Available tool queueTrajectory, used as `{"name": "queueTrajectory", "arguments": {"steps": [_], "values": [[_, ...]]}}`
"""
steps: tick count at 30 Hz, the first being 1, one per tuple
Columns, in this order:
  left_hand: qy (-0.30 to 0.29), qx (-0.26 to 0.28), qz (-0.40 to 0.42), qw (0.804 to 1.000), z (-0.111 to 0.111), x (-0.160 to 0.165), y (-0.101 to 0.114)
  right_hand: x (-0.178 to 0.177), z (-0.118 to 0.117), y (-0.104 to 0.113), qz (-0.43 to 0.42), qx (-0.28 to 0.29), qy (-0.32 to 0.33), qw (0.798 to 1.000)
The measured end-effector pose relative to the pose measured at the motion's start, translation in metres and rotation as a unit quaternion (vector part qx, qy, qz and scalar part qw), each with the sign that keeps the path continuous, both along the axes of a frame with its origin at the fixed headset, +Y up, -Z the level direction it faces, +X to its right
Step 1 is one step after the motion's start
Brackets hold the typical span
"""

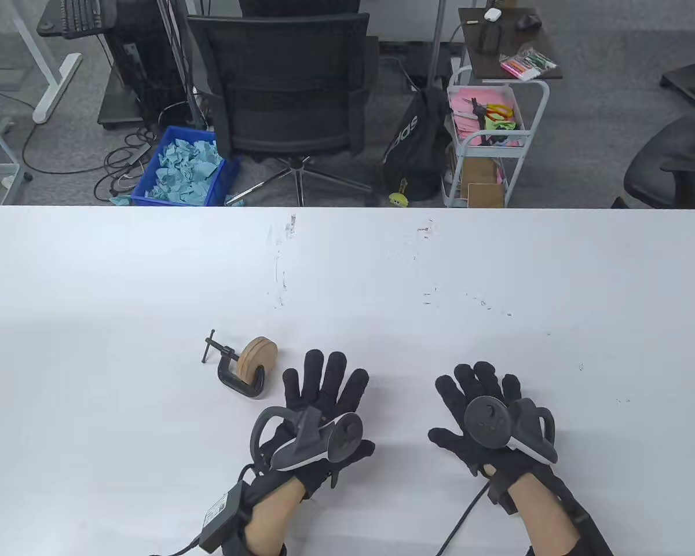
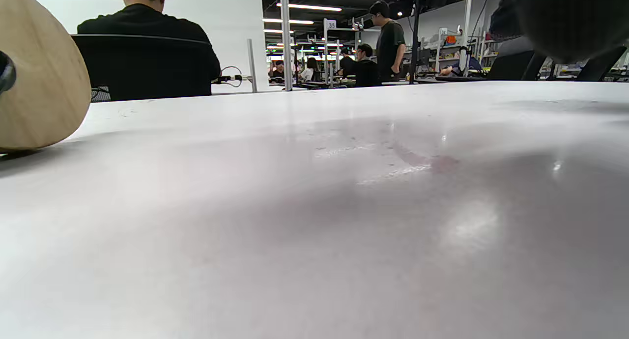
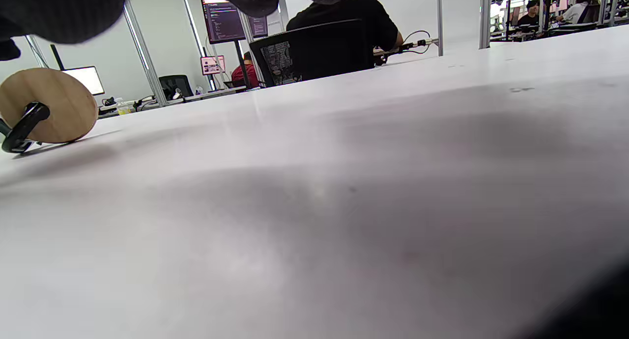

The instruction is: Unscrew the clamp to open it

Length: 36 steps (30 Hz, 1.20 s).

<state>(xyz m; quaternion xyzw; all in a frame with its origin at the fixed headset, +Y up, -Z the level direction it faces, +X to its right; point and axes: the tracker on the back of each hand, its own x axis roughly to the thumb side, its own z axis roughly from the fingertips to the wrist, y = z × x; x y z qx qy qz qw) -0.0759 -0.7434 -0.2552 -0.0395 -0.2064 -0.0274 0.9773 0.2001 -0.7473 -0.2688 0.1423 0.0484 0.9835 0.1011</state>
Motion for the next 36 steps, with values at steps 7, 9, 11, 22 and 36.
{"name": "queueTrajectory", "arguments": {"steps": [7, 9, 11, 22, 36], "values": [[0.001, 0.001, -0.001, 1.0, 0.0, 0.0, 0.0, 0.001, -0.001, -0.001, 0.01, -0.004, 0.003, 1.0], [0.002, -0.003, 0.001, 1.0, -0.001, 0.0, -0.001, 0.001, -0.001, 0.0, 0.012, -0.002, 0.004, 1.0], [0.005, -0.003, 0.004, 1.0, -0.001, 0.0, -0.001, 0.002, -0.001, 0.002, 0.012, 0.003, 0.002, 1.0], [0.069, 0.029, 0.075, 0.994, -0.008, -0.025, 0.023, 0.007, -0.004, -0.003, 0.023, -0.017, -0.013, 1.0], [0.392, -0.023, 0.142, 0.909, -0.078, -0.191, 0.059, 0.009, -0.003, -0.002, 0.031, -0.017, -0.019, 0.999]]}}
